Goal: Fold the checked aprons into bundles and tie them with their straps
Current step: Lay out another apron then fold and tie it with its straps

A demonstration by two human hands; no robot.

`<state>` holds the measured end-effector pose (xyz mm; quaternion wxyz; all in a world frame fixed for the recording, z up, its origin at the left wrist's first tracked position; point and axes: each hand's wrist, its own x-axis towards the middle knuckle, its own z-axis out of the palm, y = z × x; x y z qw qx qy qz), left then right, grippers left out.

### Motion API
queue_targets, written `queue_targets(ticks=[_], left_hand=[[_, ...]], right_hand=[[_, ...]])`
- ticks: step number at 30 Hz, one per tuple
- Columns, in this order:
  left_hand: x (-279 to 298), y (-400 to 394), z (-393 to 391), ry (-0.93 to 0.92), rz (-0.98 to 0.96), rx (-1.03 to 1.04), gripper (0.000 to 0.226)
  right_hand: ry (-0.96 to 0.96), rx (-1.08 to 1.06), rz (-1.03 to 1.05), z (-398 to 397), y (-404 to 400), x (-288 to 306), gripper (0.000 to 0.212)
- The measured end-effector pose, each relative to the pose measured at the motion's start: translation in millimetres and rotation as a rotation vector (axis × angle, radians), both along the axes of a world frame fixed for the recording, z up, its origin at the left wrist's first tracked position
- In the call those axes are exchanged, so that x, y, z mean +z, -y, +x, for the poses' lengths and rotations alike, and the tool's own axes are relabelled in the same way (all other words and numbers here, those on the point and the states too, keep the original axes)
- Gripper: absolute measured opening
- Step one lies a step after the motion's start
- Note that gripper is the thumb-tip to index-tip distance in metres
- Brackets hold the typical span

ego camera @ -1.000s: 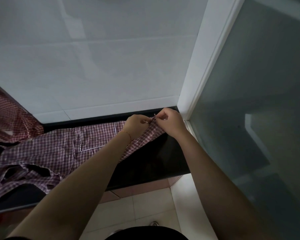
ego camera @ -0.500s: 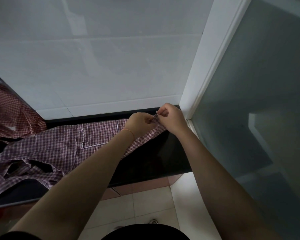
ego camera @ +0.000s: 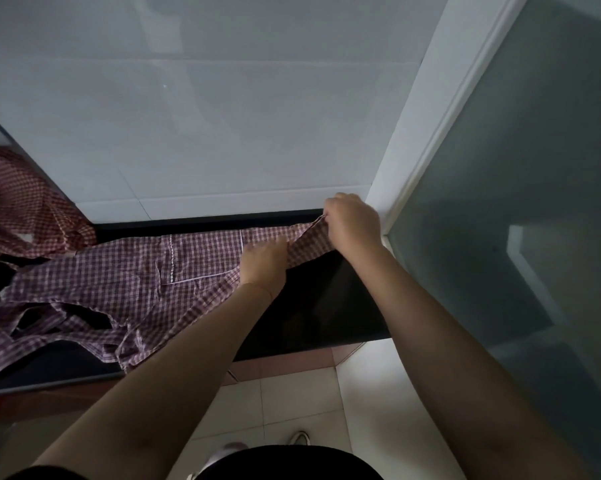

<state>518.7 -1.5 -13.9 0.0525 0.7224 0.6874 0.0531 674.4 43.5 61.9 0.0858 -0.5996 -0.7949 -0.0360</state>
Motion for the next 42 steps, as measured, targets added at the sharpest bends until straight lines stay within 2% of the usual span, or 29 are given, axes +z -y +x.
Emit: queue_targets(ticks=[3,5,7,9,10,11,14,15,16,19,22,24,26,27,30,31,33,35,38,42], left_hand=[[-9,14,-20,-0.052,-0.092,0.046,0.022],[-7,13,-24,-0.035,-0.077,0.046,0.017],[-1,7,-31,0.012,0.068,0.065,0.018],[6,1,-38,0.068,0.351,0.069,0.018],[8,1,-42,0.074,0.427,0.070,0.018],[7,1,-45,0.062,0.356,0.053,0.019],[-16,17,-51,-0.132,-0.338,0.035,0.021],[-26,23,-54,-0.140,-0.477,0.049,0.020],[-34,28,-57,-0.100,-0.531,0.080,0.018],[-39,30,-61,0.068,-0.495,0.152,0.016],[-35,24,-61,0.255,-0.490,0.145,0.017],[-32,19,-54,0.427,-0.470,0.157,0.028],[-29,15,-44,0.566,-0.397,0.187,0.034],[-29,12,-39,0.606,-0.338,0.202,0.029],[-23,1,-27,0.603,-0.216,0.189,0.016],[-20,-3,-26,0.532,-0.248,0.158,0.012],[-16,-12,-23,0.328,-0.339,0.092,0.020],[-11,-16,-27,0.225,-0.366,0.119,0.021],[5,-28,-38,0.296,-0.256,0.222,0.024],[28,-35,-41,0.495,-0.163,0.248,0.030]], right_hand=[[0.046,-0.021,-0.034,-4,0,5,0.016],[0.094,-0.051,-0.049,-7,0,9,0.015],[0.123,-0.102,-0.063,-11,-3,12,0.017],[0.123,-0.131,-0.073,-14,-7,14,0.019],[0.117,-0.134,-0.077,-15,-8,13,0.020],[0.110,-0.133,-0.078,-15,-8,12,0.020],[0.093,-0.141,-0.114,-15,-6,2,0.018],[0.088,-0.156,-0.131,-14,-5,-3,0.019],[0.077,-0.177,-0.149,-12,-5,-8,0.020],[0.039,-0.218,-0.202,-3,-4,-25,0.025],[0.017,-0.116,-0.237,2,0,-40,0.022],[0.020,-0.059,-0.244,4,1,-45,0.019],[-0.013,-0.027,-0.237,6,-2,-46,0.016],[-0.036,-0.014,-0.234,7,-4,-44,0.013],[-0.101,0.023,-0.230,13,-12,-35,0.010],[-0.124,0.034,-0.232,15,-14,-31,0.011],[-0.162,0.037,-0.224,22,-20,-20,0.013],[-0.190,0.045,-0.242,26,-23,-10,0.019],[-0.224,0.050,-0.313,31,-25,-1,0.027],[-0.254,0.002,-0.228,31,-32,-3,0.017]])
